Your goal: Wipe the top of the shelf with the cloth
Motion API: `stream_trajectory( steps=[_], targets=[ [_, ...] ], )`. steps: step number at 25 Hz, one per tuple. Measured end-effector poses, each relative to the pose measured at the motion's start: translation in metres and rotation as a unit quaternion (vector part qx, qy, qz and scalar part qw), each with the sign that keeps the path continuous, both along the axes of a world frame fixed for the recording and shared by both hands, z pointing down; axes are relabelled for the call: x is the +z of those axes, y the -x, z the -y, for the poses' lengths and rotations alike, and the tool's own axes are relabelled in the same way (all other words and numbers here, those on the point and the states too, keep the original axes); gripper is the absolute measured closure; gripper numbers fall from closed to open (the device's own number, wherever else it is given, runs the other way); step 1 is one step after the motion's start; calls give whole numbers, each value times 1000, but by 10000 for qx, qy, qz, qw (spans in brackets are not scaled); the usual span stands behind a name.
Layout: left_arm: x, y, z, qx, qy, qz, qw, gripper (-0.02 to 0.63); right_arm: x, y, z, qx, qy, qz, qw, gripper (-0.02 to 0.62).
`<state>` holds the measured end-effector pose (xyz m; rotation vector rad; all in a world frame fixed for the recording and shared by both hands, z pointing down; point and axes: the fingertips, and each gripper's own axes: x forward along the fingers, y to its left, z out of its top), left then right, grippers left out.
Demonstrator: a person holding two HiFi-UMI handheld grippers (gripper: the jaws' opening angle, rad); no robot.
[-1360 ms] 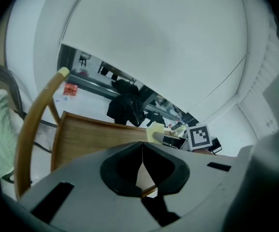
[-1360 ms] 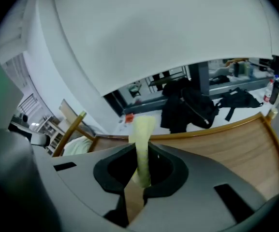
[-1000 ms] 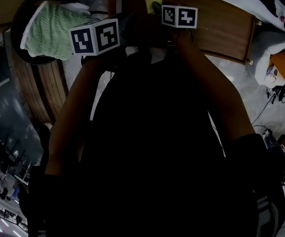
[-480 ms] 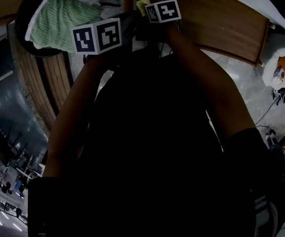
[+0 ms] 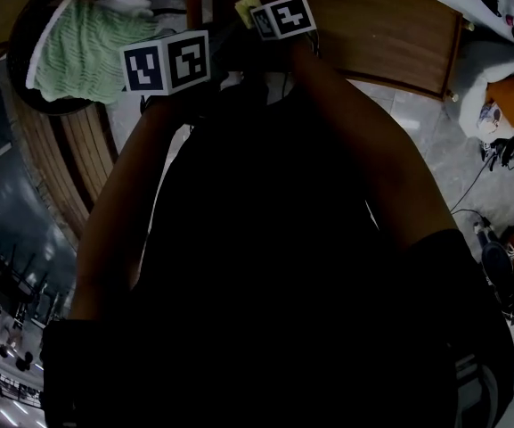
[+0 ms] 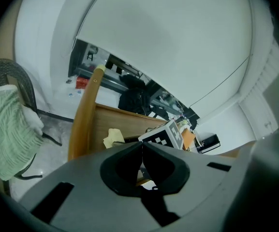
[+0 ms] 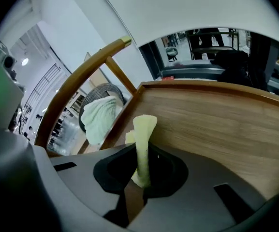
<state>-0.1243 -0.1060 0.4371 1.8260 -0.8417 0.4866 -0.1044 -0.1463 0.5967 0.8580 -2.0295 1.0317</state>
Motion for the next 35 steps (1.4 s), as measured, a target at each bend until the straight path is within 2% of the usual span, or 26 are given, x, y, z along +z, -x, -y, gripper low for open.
stream_trajectory(
  steps=[9, 20, 35],
  targets=[
    [3, -86, -9, 372, 53, -172, 9991, 594, 1, -101, -9, -13, -3, -281, 9996, 541],
    [8, -185, -15, 724, 137, -314, 9968, 594, -5, -222, -21, 249, 34, -324, 9992, 541],
    [21, -293, -22, 1056, 158, -417, 9934, 594, -8, -384, -38, 1112, 31, -679, 9915, 541]
  ],
)
